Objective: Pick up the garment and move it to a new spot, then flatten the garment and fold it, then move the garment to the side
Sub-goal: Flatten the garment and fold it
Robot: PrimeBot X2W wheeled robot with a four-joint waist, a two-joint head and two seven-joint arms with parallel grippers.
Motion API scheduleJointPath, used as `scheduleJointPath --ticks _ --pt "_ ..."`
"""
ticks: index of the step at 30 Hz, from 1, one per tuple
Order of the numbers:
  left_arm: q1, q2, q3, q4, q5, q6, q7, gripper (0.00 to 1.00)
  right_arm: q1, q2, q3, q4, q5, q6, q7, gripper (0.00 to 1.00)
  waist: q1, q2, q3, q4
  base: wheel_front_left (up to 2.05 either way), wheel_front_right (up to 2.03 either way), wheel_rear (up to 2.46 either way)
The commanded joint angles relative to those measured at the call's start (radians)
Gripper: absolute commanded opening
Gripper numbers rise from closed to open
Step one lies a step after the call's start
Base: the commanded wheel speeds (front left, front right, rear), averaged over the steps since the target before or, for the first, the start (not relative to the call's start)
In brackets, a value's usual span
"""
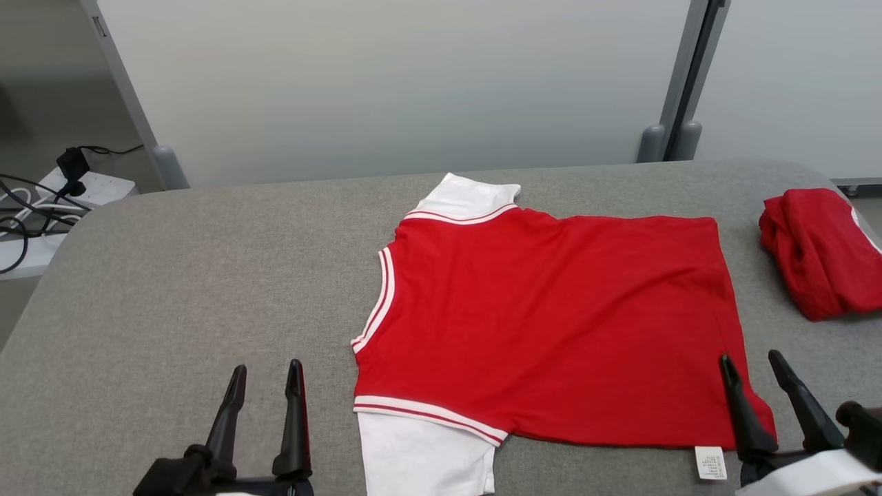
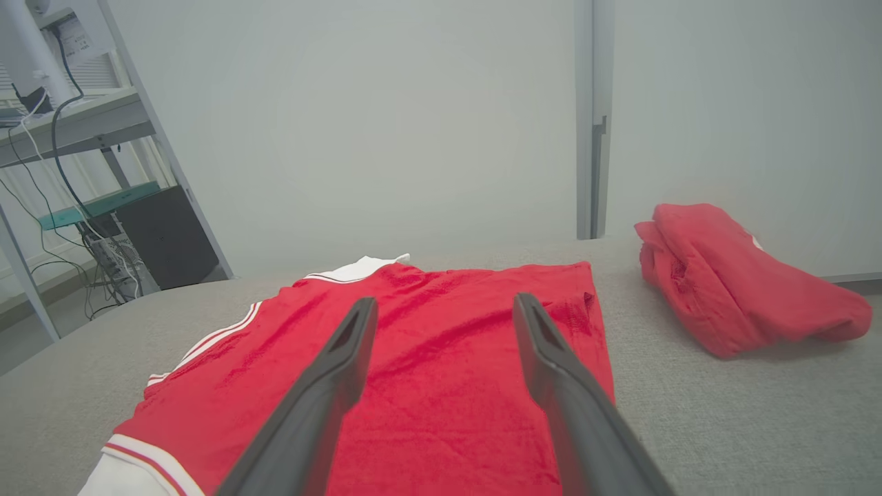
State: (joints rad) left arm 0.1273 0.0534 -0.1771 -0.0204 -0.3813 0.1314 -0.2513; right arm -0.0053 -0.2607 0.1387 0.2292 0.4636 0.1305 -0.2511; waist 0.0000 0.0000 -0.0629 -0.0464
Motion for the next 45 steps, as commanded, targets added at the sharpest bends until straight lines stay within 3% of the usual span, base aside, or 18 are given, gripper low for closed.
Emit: scheduleJointPath --ticks 1,8,11,20,45 --pt "-0.008 0.001 0.04 -0.046 0.025 -0.01 -0.01 1.0 0.006 -0.018 0.017 -0.042 0.004 0.0 -0.011 1.0 0.0 0.0 -0.008 -0.004 0.0 0.0 0.0" --pt "0.072 -0.003 0.039 -0.068 0.053 -0.017 -0.01 1.0 0.071 -0.005 0.026 -0.057 -0.023 0.0 -0.011 1.0 0.0 0.0 -0.029 -0.022 0.0 0.0 0.0" --pt "0.094 -0.003 0.034 -0.052 0.13 -0.018 -0.01 1.0 0.101 0.012 0.011 -0.067 -0.048 0.0 -0.011 1.0 0.0 0.0 -0.037 -0.026 0.0 0.0 0.0" --pt "0.126 -0.003 0.028 -0.091 0.233 0.02 -0.01 1.0 0.149 0.026 -0.009 -0.152 -0.065 0.0 -0.011 1.0 0.0 0.0 -0.036 -0.028 0.0 0.0 0.0" --pt "0.119 -0.003 0.012 -0.041 0.212 0.013 -0.01 1.0 0.148 0.031 -0.029 -0.169 -0.06 0.0 -0.011 1.0 0.0 0.0 -0.016 -0.008 0.0 0.0 0.0"
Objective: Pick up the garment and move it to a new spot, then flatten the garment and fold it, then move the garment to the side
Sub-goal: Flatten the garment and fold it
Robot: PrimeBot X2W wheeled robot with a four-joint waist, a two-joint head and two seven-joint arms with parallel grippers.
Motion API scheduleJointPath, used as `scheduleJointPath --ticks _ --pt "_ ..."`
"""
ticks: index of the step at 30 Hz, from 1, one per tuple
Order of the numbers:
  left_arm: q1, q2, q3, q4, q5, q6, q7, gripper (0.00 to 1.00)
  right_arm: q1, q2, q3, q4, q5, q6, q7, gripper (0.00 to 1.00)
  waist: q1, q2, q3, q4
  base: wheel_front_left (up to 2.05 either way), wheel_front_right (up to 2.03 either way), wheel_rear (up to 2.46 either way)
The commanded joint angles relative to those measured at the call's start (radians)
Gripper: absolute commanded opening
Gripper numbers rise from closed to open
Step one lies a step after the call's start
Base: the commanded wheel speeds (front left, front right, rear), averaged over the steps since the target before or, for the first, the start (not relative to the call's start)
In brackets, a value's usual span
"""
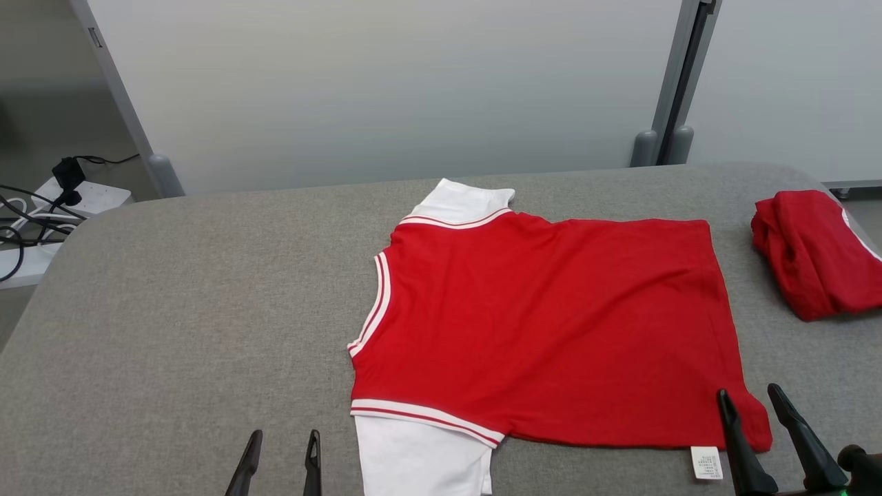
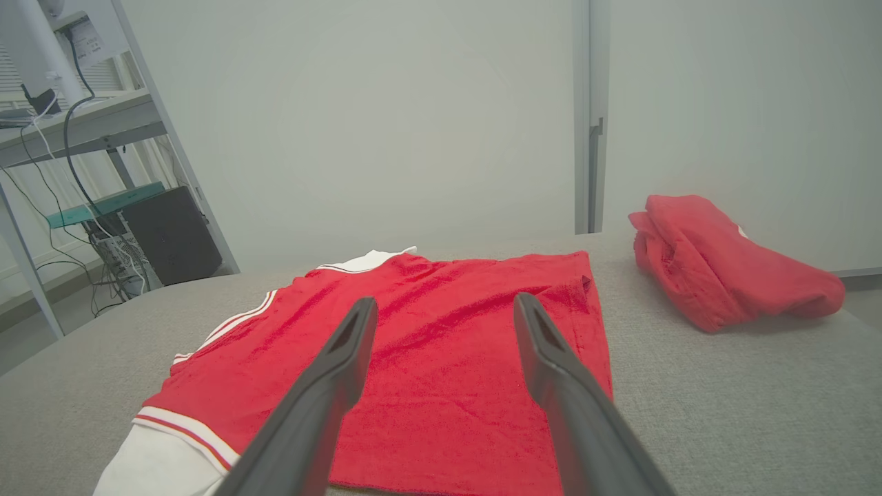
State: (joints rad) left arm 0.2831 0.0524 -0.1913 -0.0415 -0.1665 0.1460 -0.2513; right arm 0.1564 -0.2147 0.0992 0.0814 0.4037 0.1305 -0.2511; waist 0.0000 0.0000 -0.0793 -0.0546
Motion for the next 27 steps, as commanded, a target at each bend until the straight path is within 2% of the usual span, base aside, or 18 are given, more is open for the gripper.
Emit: scheduleJointPath --ticks 1,6,14,22,27 --pt "-0.038 -0.002 0.024 -0.007 -0.009 -0.004 -0.01 1.0 -0.014 -0.015 0.012 -0.02 -0.001 0.0 -0.011 1.0 0.0 0.0 0.002 0.001 0.0 0.0 0.0" --pt "-0.045 -0.002 -0.012 0.122 -0.044 -0.023 -0.01 1.0 -0.022 -0.019 0.016 -0.015 0.001 0.0 -0.011 1.0 0.0 0.0 0.013 -0.001 0.0 0.0 0.0" --pt "-0.146 -0.002 -0.119 0.424 -0.14 -0.015 0.012 1.0 -0.03 -0.027 0.026 -0.009 0.007 0.0 -0.011 1.0 0.0 0.0 0.036 -0.008 0.0 0.0 0.0" --pt "-0.258 -0.002 -0.228 0.57 -0.229 0.005 0.037 1.0 -0.037 -0.042 0.033 -0.007 0.013 0.0 -0.011 1.0 0.0 0.0 0.061 -0.019 0.0 0.0 0.0" --pt "-0.291 -0.002 -0.275 0.612 -0.264 0.014 0.042 1.0 -0.041 -0.047 0.033 -0.006 0.016 0.0 -0.011 1.0 0.0 0.0 0.071 -0.026 0.0 0.0 0.0"
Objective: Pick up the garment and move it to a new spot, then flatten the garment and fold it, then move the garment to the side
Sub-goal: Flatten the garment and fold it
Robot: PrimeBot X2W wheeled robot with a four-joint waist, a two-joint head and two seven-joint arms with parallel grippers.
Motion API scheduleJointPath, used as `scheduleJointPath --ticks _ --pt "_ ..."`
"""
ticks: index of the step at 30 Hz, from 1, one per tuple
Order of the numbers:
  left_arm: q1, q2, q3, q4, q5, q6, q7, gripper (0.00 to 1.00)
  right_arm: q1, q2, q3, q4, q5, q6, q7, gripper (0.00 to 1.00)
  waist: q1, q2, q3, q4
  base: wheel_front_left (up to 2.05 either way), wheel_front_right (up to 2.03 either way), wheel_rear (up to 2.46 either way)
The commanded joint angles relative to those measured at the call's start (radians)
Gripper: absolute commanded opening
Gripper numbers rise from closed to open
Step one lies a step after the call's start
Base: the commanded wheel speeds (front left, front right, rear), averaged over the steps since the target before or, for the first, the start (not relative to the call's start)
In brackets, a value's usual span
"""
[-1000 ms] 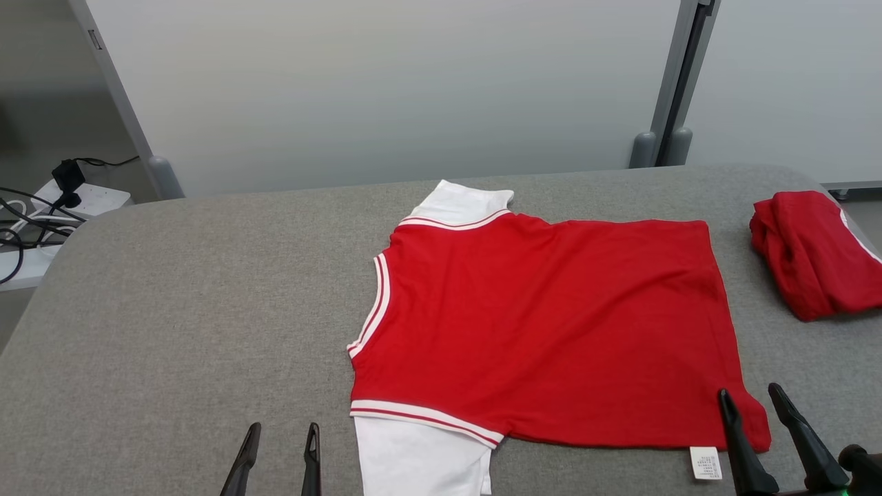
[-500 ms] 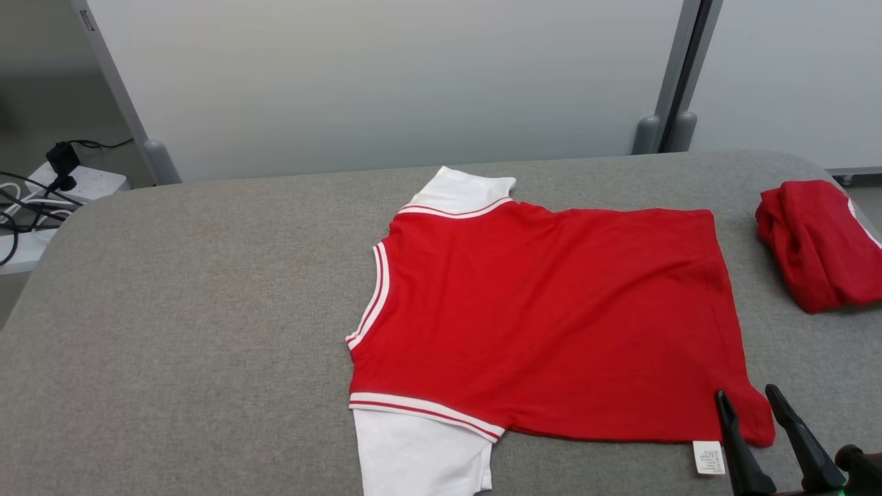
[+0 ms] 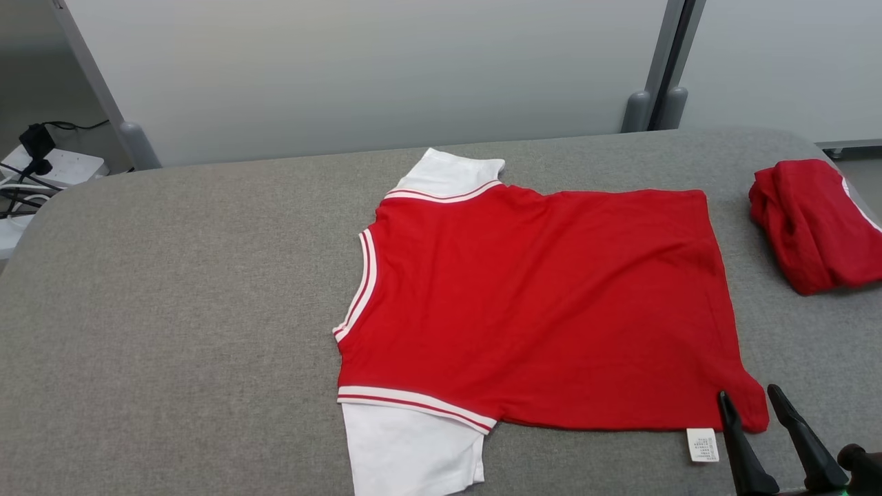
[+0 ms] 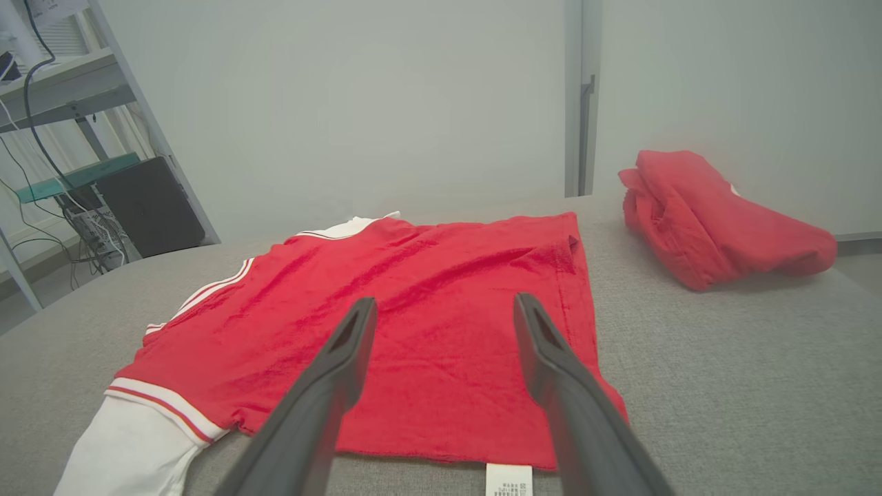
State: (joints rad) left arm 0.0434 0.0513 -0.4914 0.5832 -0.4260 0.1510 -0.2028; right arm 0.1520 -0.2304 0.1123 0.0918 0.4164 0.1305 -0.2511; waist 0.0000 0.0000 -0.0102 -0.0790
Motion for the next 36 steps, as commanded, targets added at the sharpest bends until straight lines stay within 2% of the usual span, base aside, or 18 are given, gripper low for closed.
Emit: scheduleJointPath --ticks 1,10,11,12,14,15,22,27,30,36 --pt "-0.059 -0.001 0.017 -0.005 -0.012 0.013 -0.008 1.0 -0.037 -0.032 0.02 -0.016 0.004 0.0 -0.011 1.0 0.0 0.0 0.005 -0.003 0.0 0.0 0.0" --pt "-0.129 -0.001 -0.04 0.082 -0.072 0.022 -0.006 1.0 -0.047 -0.043 0.031 -0.014 0.008 0.0 -0.011 1.0 0.0 0.0 0.028 -0.017 0.0 0.0 0.0" --pt "-0.136 -0.001 -0.044 0.09 -0.077 0.022 -0.008 0.93 -0.049 -0.045 0.031 -0.014 0.009 0.0 -0.011 1.0 0.0 0.0 0.03 -0.019 0.0 0.0 0.0" --pt "-0.143 -0.001 -0.049 0.099 -0.081 0.021 -0.009 0.65 -0.05 -0.047 0.032 -0.014 0.009 0.0 -0.011 1.0 0.0 0.0 0.032 -0.021 0.0 0.0 0.0" --pt "-0.154 -0.001 -0.061 0.117 -0.089 0.019 -0.009 0.18 -0.053 -0.051 0.032 -0.013 0.011 0.0 -0.011 1.0 0.0 0.0 0.034 -0.025 0.0 0.0 0.0" --pt "-0.158 -0.001 -0.067 0.125 -0.096 0.014 -0.007 0.0 -0.054 -0.053 0.032 -0.012 0.011 0.0 -0.011 1.0 0.0 0.0 0.035 -0.027 0.0 0.0 0.0" --pt "-0.161 0.001 -0.082 0.158 -0.123 0.008 -0.006 0.0 -0.051 -0.047 0.018 0.032 0.04 0.0 -0.011 1.0 0.0 0.0 0.037 -0.031 0.0 0.0 0.0" --pt "-0.15 0.041 -0.056 0.127 -0.128 0.031 -0.02 0.0 -0.076 -0.044 0.021 0.192 0.111 0.0 -0.011 1.0 0.0 0.0 0.049 -0.018 0.0 0.0 0.0" --pt "-0.14 0.086 -0.045 0.078 -0.126 0.045 -0.015 0.0 -0.125 -0.056 0.063 0.331 0.217 0.0 0.009 1.0 0.0 0.0 0.059 -0.005 0.0 0.0 0.0" --pt "-0.11 0.139 -0.032 -0.016 -0.124 0.078 0.008 0.0 -0.195 -0.094 0.117 0.44 0.323 0.0 0.004 1.0 0.0 0.0 0.07 0.006 0.0 0.0 0.0"
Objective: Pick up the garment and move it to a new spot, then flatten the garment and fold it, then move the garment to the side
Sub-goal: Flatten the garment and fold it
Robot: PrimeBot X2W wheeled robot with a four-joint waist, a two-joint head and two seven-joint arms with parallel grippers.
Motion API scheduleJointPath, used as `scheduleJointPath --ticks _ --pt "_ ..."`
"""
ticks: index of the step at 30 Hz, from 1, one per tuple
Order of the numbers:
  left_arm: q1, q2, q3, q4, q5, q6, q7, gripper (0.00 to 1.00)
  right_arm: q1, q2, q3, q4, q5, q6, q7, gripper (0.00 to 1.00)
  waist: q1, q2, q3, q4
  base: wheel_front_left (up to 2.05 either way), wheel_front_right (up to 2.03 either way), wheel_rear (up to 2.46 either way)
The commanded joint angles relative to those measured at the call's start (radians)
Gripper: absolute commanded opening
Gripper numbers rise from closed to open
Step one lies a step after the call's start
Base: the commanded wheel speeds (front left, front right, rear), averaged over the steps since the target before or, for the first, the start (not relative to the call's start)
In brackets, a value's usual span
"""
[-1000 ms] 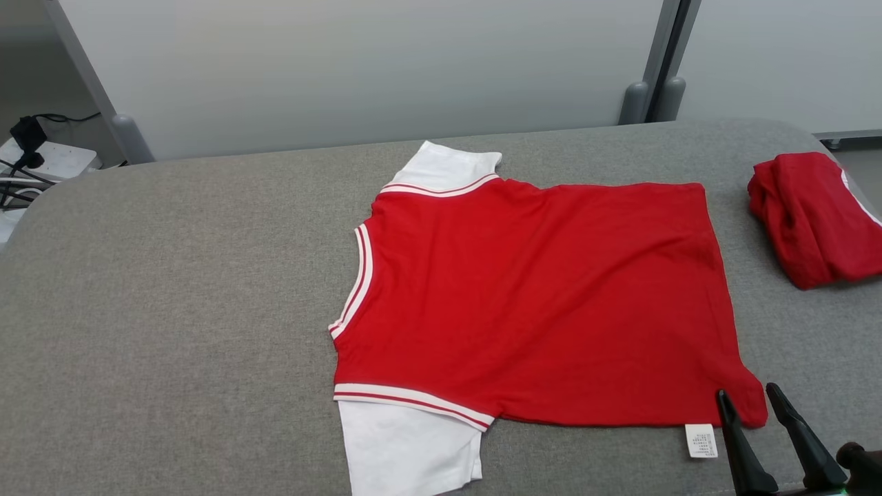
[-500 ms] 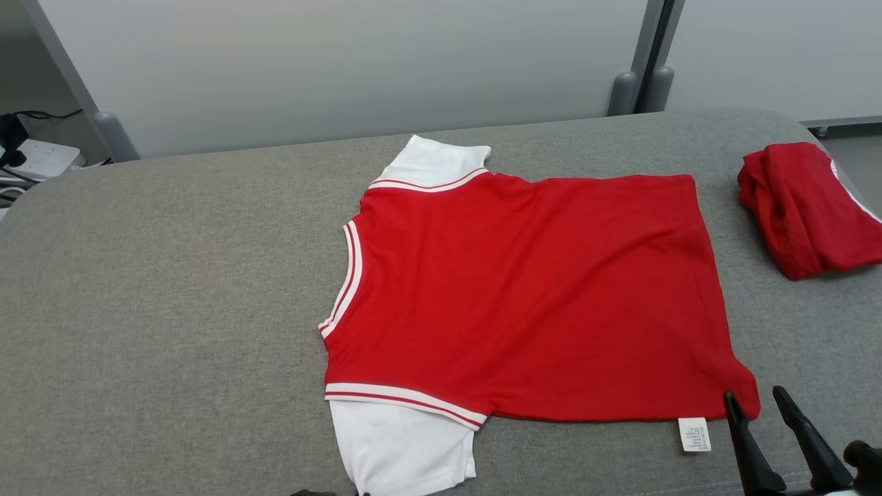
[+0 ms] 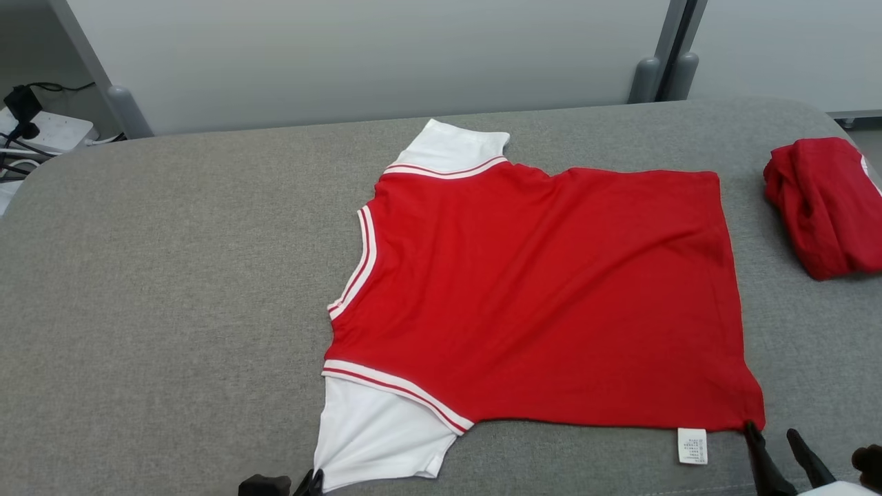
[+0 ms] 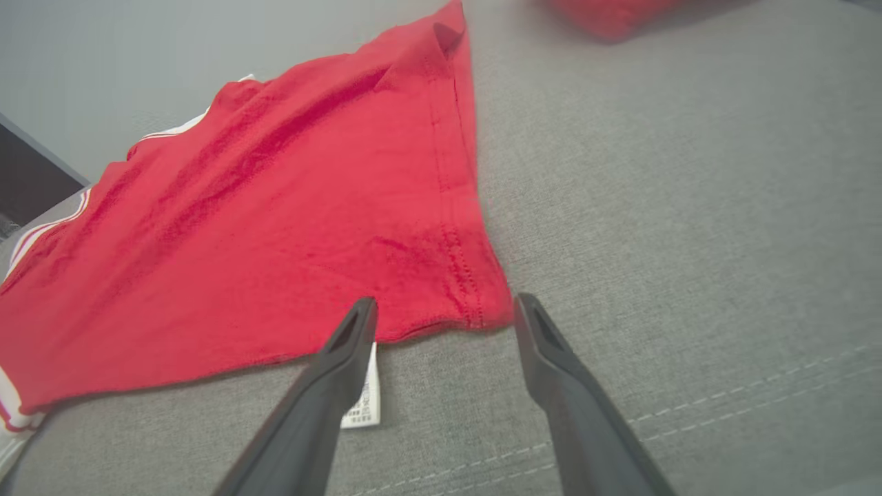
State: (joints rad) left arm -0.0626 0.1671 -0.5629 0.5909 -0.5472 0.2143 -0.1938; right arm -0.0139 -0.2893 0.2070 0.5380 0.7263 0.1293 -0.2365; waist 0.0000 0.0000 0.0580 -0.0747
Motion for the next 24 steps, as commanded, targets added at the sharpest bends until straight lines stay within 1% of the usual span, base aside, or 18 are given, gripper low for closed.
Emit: scheduleJointPath --ticks 1,9,16,18,19,20,21,23,24 --pt "0.001 0.029 0.041 -0.039 -0.003 0.02 0.004 0.0 -0.037 -0.041 0.029 0.008 0.023 0.001 -0.013 1.0 0.0 0.0 0.002 0.004 0.0 0.0 0.0" --pt "0.028 0.052 0.041 -0.122 -0.006 0.048 0.037 0.0 -0.075 -0.046 0.078 0.089 0.095 0.001 -0.022 1.0 0.0 0.0 0.006 0.009 0.0 0.0 0.0" --pt "0.032 0.067 0.027 -0.183 0.003 0.064 0.064 0.0 -0.14 -0.044 0.144 0.157 0.163 0.001 -0.025 1.0 0.0 0.0 0.016 0.01 0.0 0.0 0.0" --pt "0.031 0.071 0.023 -0.195 0.004 0.067 0.071 0.0 -0.155 -0.045 0.156 0.174 0.179 0.001 -0.025 0.91 0.0 0.0 0.019 0.012 0.0 0.0 0.0" --pt "0.03 0.073 0.022 -0.2 0.005 0.068 0.074 0.0 -0.162 -0.046 0.161 0.18 0.186 0.001 -0.025 0.82 0.0 0.0 0.02 0.014 0.0 0.0 0.0" --pt "0.029 0.075 0.021 -0.205 0.006 0.069 0.077 0.0 -0.168 -0.046 0.166 0.187 0.193 0.001 -0.025 0.66 0.0 0.0 0.021 0.015 0.0 0.0 0.0" --pt "0.029 0.077 0.02 -0.21 0.007 0.07 0.079 0.0 -0.173 -0.046 0.171 0.193 0.2 0.001 -0.025 0.55 0.0 0.0 0.022 0.017 0.0 0.0 0.0" --pt "0.027 0.08 0.018 -0.22 0.008 0.071 0.084 0.0 -0.18 -0.049 0.179 0.205 0.21 0.001 -0.025 0.37 0.0 0.0 0.024 0.021 0.0 0.0 0.0" --pt "0.026 0.082 0.017 -0.224 0.008 0.073 0.085 0.0 -0.182 -0.049 0.183 0.208 0.216 0.001 -0.025 0.09 0.0 0.0 0.024 0.023 0.0 0.0 0.0"
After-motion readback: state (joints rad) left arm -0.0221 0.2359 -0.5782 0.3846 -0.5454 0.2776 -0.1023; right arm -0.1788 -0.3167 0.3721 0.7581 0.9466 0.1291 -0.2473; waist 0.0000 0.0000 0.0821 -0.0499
